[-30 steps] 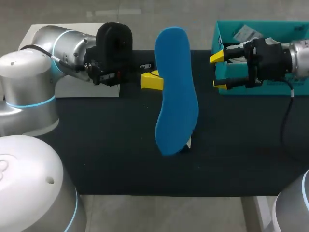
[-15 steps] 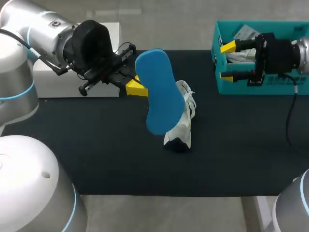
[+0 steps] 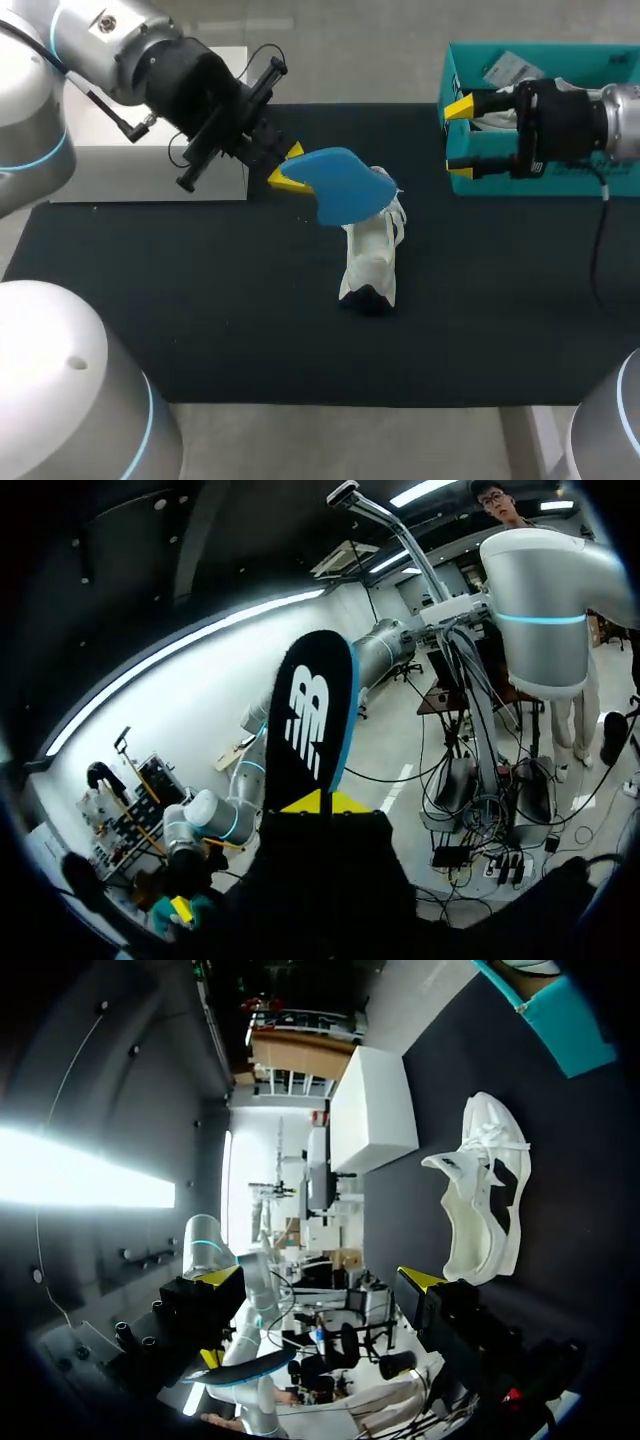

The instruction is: Take the shoe out of the shoebox, open the shoe tongue, remove and reinsert the insole, then place the shoe into the shoebox

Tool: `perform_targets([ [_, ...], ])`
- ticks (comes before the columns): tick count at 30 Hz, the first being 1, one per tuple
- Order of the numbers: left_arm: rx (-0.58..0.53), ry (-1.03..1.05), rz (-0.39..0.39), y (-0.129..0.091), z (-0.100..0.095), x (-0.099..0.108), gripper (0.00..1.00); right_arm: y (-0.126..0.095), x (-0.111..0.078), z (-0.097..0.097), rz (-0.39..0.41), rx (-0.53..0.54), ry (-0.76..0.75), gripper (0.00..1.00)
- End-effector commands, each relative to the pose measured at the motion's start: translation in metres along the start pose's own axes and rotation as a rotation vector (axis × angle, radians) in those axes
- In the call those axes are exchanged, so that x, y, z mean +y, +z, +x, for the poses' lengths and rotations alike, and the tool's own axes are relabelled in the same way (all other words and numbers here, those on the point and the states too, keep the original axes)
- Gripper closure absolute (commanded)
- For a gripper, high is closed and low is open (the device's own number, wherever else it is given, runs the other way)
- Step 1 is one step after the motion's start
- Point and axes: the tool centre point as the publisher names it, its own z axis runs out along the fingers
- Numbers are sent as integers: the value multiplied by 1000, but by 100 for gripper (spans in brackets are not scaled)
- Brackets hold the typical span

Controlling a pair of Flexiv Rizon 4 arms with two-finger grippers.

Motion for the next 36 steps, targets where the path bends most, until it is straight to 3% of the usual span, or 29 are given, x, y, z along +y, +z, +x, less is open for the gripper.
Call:
perform_targets([
  [1, 20, 338, -152, -2, -6, 12, 100, 5, -5, 5, -15, 11, -5, 0],
  [6, 6, 654, -238, -5, -23, 45, 100, 5, -9, 18, -27, 9, 1, 0],
  [12, 66, 832, -350, -6, -34, 82, 100, 8, -9, 32, -52, 16, -12, 0],
  [14, 65, 852, -372, -4, -37, 91, 100, 9, -9, 34, -74, 14, -13, 0],
  [20, 99, 925, -539, -3, -57, 122, 100, 14, -10, 34, -98, 12, 9, 0],
  [30, 78, 885, -630, -2, -72, 154, 100, 24, -12, 37, -131, 46, 15, 0],
  [36, 65, 791, -666, -1, -69, 163, 100, 31, -14, 41, -136, 23, 5, 28],
])
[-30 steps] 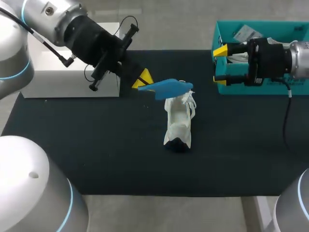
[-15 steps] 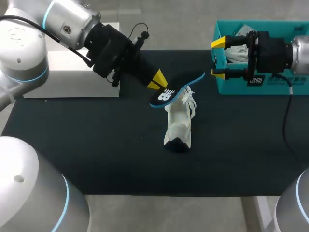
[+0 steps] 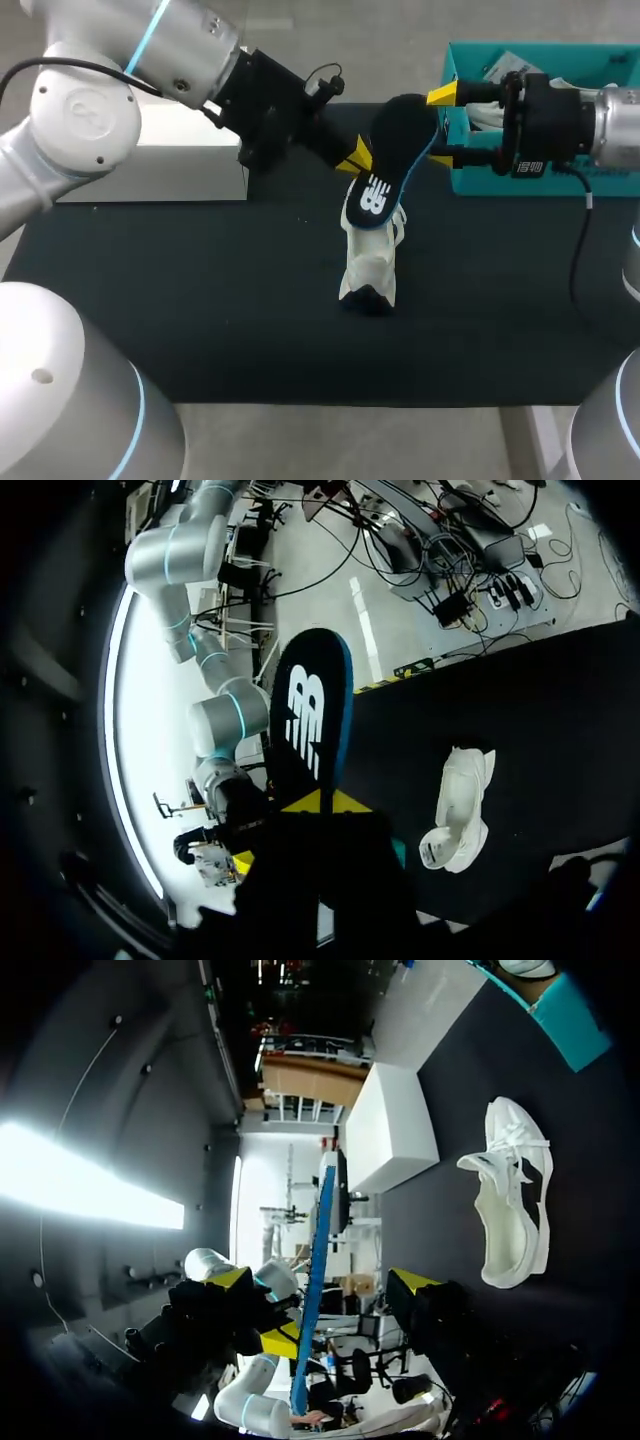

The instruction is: Take the shoe out of the shoebox, open the shoe tongue, remove and reinsert the insole, then place the shoe into the shoebox

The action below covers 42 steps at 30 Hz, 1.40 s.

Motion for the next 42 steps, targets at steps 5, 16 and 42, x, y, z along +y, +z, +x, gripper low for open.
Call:
perform_targets([
  [5, 11, -76, -64, 4, 4, -7, 100, 9, -5, 4, 2, -30, -6, 46],
  [16, 21, -61, -110, 15, -2, 7, 100, 18, -8, 0, 30, -15, 13, 53],
  [42, 309, -138, -51, -12, -4, 21, 0, 29, 6, -34, 41, -55, -5, 100],
])
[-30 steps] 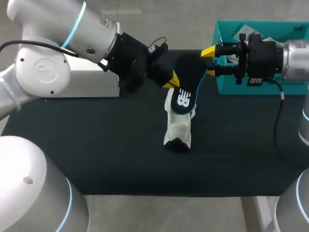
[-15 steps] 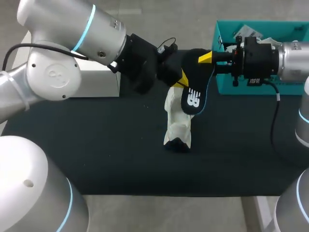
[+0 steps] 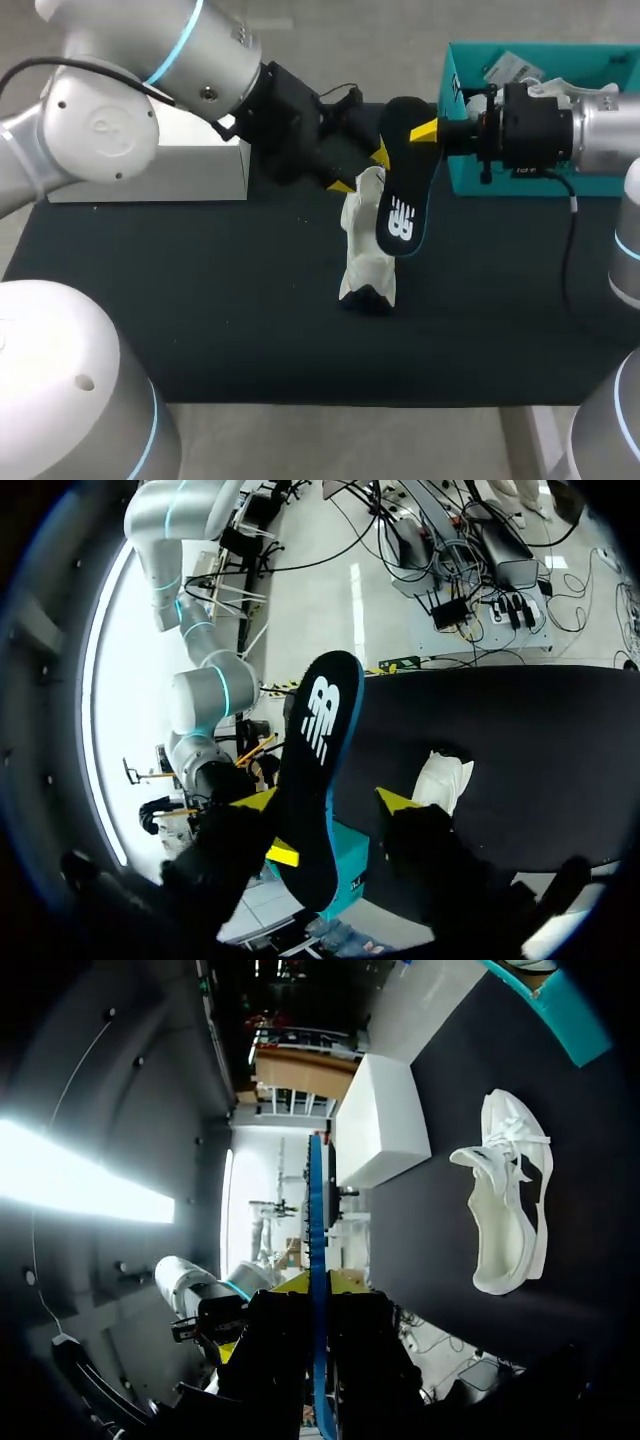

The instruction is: Take the shoe out of the shoebox, open the shoe tongue, remove and reinsert the insole, then place the shoe into the shoebox

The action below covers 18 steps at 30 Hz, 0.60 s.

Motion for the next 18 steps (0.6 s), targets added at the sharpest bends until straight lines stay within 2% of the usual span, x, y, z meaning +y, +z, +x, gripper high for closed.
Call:
perform_targets([
  [1, 207, 14, 25, -22, -17, 19, 0, 12, 7, -13, 17, -30, 13, 100],
  [5, 311, 102, 37, -30, -31, 35, 0, 19, 8, -23, 29, -41, 16, 100],
  [10, 389, 228, 15, -37, -56, 54, 0, 26, 8, -32, 41, -63, 24, 100],
  [14, 480, 339, 7, -39, -71, 62, 0, 31, 8, -34, 59, -74, 21, 100],
  [18, 505, 320, -10, -33, -81, 67, 0, 35, 8, -33, 64, -71, 19, 100],
])
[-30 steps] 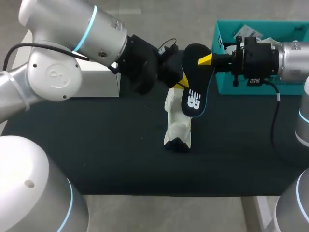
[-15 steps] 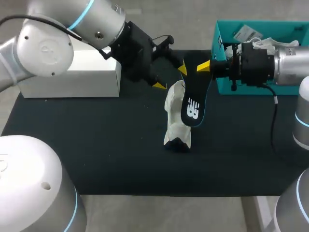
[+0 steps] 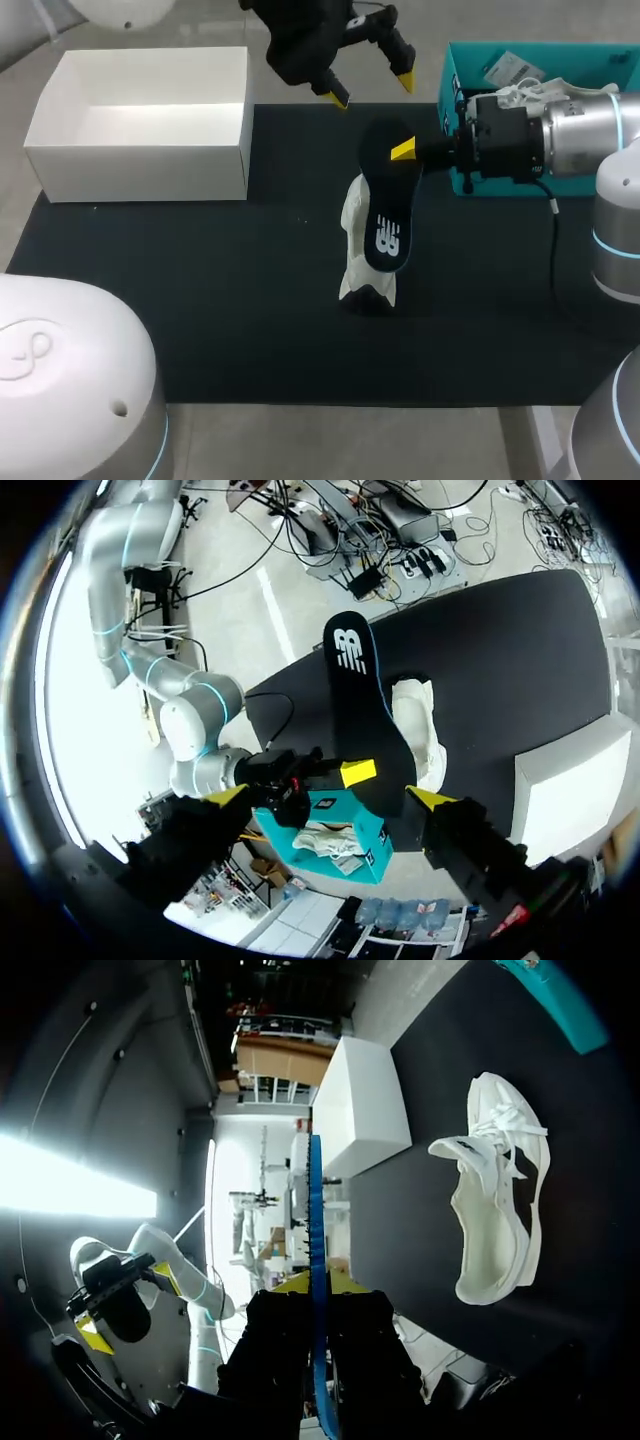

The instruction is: Take the shoe out of the shoebox, open the shoe tongue, remove and reinsert the insole, then place the shoe into the shoebox

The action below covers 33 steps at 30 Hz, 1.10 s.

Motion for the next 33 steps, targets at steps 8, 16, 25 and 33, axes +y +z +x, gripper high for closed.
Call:
perform_targets([
  [8, 365, -221, 99, 7, -11, 10, 0, 9, 3, 3, -24, -7, 14, 100],
  [16, 422, -154, 97, 2, -1, 11, 0, 2, 1, 1, -46, -25, 16, 100],
  [25, 420, -170, 95, 0, 6, 10, 0, -1, 2, 2, -59, -18, 17, 100],
  [33, 406, -174, 93, 0, 4, 7, 0, 0, 2, 3, -58, -15, 12, 100],
])
